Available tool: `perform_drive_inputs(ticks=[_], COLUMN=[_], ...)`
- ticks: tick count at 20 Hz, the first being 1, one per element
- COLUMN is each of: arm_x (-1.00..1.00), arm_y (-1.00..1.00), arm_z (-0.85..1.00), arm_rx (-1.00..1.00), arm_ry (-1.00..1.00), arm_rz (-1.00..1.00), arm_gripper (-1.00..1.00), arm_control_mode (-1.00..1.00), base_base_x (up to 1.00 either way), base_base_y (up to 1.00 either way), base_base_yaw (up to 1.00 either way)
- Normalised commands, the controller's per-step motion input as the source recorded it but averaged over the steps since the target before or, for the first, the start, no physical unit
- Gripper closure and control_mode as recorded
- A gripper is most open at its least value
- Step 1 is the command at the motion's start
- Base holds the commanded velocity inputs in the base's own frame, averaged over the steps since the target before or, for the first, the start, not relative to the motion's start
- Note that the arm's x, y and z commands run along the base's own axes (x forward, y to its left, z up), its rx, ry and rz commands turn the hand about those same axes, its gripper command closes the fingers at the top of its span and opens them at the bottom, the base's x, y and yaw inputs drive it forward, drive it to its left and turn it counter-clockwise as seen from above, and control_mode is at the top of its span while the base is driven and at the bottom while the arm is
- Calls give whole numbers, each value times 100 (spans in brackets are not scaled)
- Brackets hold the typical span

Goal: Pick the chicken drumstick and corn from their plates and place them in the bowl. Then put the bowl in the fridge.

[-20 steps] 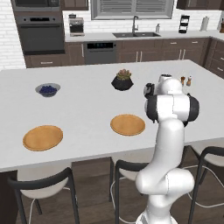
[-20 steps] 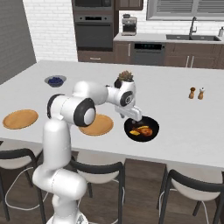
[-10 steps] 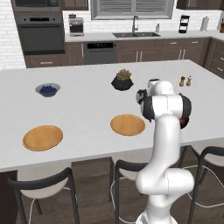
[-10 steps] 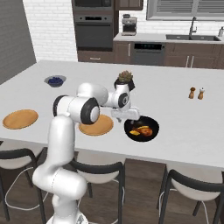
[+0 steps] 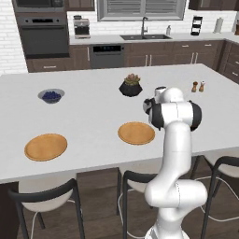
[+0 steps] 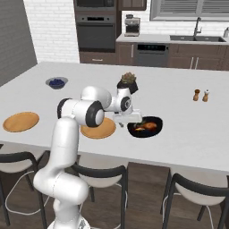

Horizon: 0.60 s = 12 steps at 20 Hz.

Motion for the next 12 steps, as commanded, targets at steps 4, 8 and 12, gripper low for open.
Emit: perform_drive_inputs(ticks=[4,8,12], arm_x=[0,-3,0], arm_y=[-40,-53,-32], arm_z=[-13,-11,-19], arm_rx=[0,0,0], arm_ry=[0,0,0], arm_rz=[13,11,11], arm_gripper=[100,100,100], arm_control_mode=[-100,-100,-100], base_base_x=[0,0,0], base_base_y=[0,0,0], base_base_yaw=[0,0,0])
